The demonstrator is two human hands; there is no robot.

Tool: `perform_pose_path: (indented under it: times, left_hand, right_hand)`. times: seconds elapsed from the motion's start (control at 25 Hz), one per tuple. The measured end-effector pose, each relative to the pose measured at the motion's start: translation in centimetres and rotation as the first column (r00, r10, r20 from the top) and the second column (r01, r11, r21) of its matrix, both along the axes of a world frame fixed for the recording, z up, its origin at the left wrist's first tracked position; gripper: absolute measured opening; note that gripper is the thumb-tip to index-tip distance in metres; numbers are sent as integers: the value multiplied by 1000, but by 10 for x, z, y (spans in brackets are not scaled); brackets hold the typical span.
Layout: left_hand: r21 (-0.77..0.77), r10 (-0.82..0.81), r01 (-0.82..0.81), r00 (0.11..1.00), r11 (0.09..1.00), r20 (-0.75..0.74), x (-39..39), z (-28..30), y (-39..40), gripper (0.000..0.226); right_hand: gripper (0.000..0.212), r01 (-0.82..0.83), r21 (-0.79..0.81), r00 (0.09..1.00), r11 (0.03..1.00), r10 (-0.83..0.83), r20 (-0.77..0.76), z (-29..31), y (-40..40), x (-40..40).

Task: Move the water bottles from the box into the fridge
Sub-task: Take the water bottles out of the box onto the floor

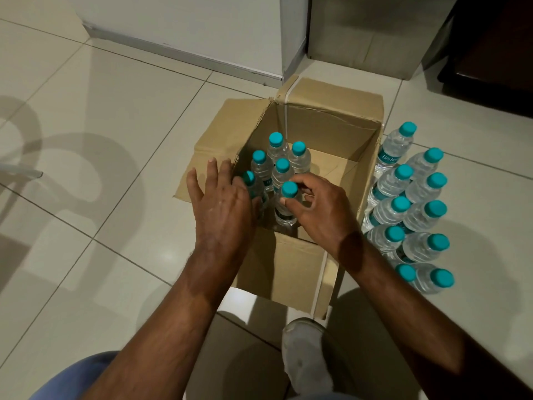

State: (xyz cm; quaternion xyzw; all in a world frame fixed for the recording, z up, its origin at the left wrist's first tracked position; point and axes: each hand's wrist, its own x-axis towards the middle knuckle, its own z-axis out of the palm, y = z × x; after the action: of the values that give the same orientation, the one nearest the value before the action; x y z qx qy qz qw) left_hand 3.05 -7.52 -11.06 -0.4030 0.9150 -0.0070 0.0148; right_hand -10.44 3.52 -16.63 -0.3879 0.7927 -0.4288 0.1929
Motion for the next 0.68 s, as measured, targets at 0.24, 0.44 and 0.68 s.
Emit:
perform_pose_path:
  times: [0.24, 0.44, 0.68]
  left_hand:
    - [258, 60, 76, 874, 963, -483, -16, 31, 20, 43]
    - [275, 27, 215, 742, 937, -670, -31, 54, 32, 45]
    - [361, 49, 372, 635, 855, -771, -51, 77, 72, 51]
  right_hand:
    - [46, 80, -161, 994, 984, -68, 82, 37, 12, 0]
    - [36, 216, -240, 976, 947, -204, 74, 72, 46, -10]
    - [37, 295, -249, 950, 922, -311, -27, 110, 120, -20]
